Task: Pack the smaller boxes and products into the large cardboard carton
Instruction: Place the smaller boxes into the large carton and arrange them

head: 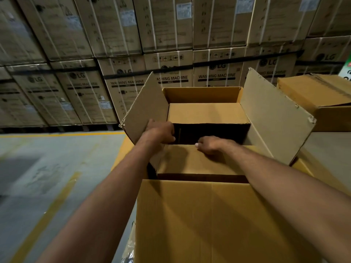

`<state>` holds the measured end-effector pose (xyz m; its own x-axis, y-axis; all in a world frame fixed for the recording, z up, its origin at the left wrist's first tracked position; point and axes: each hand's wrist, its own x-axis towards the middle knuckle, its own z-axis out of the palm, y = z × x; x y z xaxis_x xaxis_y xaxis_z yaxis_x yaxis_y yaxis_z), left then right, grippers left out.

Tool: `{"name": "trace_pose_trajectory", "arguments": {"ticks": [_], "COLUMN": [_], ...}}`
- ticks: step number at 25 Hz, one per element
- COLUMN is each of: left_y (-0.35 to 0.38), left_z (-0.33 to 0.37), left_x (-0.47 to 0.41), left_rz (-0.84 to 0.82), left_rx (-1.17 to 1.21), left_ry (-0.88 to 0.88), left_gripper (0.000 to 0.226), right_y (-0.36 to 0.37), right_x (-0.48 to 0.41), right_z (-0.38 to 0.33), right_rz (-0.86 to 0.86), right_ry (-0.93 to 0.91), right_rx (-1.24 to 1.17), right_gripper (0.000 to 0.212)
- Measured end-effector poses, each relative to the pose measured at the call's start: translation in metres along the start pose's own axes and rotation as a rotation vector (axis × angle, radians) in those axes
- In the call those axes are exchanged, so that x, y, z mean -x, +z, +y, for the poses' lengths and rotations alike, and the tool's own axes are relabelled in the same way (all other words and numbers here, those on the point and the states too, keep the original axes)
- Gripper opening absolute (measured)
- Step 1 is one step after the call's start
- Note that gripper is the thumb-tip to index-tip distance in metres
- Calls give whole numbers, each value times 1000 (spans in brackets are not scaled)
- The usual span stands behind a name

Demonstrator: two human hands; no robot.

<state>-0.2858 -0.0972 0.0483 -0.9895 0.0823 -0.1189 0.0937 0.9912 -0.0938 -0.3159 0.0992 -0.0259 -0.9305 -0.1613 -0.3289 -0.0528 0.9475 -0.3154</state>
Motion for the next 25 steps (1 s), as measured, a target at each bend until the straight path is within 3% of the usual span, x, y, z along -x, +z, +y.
{"name": "trace_pose_trajectory", "arguments": {"ticks": [3,5,7,11,16,20,23,25], "left_y": [19,27,23,-16,-72,-97,-101,-100], "left_z": [12,17,17,12,12,7,-1,-6], "left_x": [-18,-25,-28,-11,34,69,95,105], "left_rz": [-237,-270,-199,6,115,-81,-303,-419], "left_rx": [158,240,288,362,528,708,776,708], "left_ry": [39,74,112,179,206,115,138,269], "left_gripper": [52,55,53,45,45,32,75,81], "right_y": [-6,-21,-41,-78,-124,-158,-163,-159], "right_x": [-2,4,14,42,74,108,132,152], "right_z": [13,13,14,19,30,36,45,47], "right_rz": [-24,55,140,291,296,54,-257,-398], "right_ry": [4,-51,-100,-196,-139,-132,-176,-192], "right_rx": [-18,-44,-70,-188,-217,-189,-177,-163], "right_gripper": [43,36,29,37,34,23,25,24]}}
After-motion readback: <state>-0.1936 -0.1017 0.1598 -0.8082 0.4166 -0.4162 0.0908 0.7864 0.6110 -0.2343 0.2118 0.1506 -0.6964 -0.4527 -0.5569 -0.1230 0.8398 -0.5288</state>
